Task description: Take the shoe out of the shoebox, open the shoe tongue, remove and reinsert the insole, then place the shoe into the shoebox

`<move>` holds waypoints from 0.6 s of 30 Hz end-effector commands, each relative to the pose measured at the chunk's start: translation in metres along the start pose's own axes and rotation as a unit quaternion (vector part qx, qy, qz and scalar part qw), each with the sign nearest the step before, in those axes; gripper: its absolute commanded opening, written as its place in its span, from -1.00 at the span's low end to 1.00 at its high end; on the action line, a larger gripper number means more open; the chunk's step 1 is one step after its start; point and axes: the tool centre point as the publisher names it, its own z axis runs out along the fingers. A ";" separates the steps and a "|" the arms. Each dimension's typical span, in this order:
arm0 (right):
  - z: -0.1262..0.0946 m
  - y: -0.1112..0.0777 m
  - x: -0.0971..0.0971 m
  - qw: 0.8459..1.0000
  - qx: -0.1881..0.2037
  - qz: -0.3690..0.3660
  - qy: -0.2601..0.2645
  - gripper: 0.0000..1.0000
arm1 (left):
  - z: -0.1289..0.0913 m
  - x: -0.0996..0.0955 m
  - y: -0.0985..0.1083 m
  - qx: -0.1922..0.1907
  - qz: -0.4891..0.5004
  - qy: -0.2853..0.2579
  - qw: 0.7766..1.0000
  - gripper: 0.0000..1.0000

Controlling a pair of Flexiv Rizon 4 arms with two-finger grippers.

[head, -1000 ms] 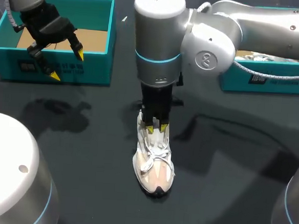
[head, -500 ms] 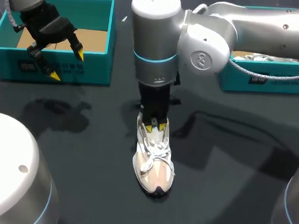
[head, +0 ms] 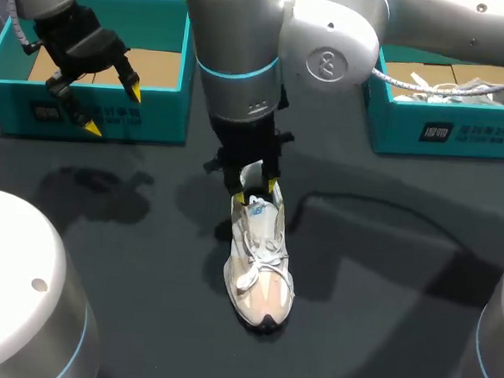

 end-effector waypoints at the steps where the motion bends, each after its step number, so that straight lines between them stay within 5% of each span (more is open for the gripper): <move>1: -0.022 0.009 0.003 0.985 -0.008 -0.163 -0.057 0.84 | 0.000 0.000 0.000 -0.001 0.000 0.000 1.000 1.00; 2: -0.025 0.010 0.004 0.981 -0.020 -0.186 -0.058 1.00 | 0.000 0.000 0.000 -0.001 0.000 0.000 1.000 1.00; 4: -0.033 0.009 0.010 0.946 -0.094 -0.310 -0.031 1.00 | 0.000 0.000 0.000 -0.001 0.000 0.000 1.000 1.00; 18: -0.032 0.013 0.008 0.945 -0.087 -0.314 -0.035 1.00 | 0.000 0.000 0.000 -0.001 0.000 0.000 1.000 1.00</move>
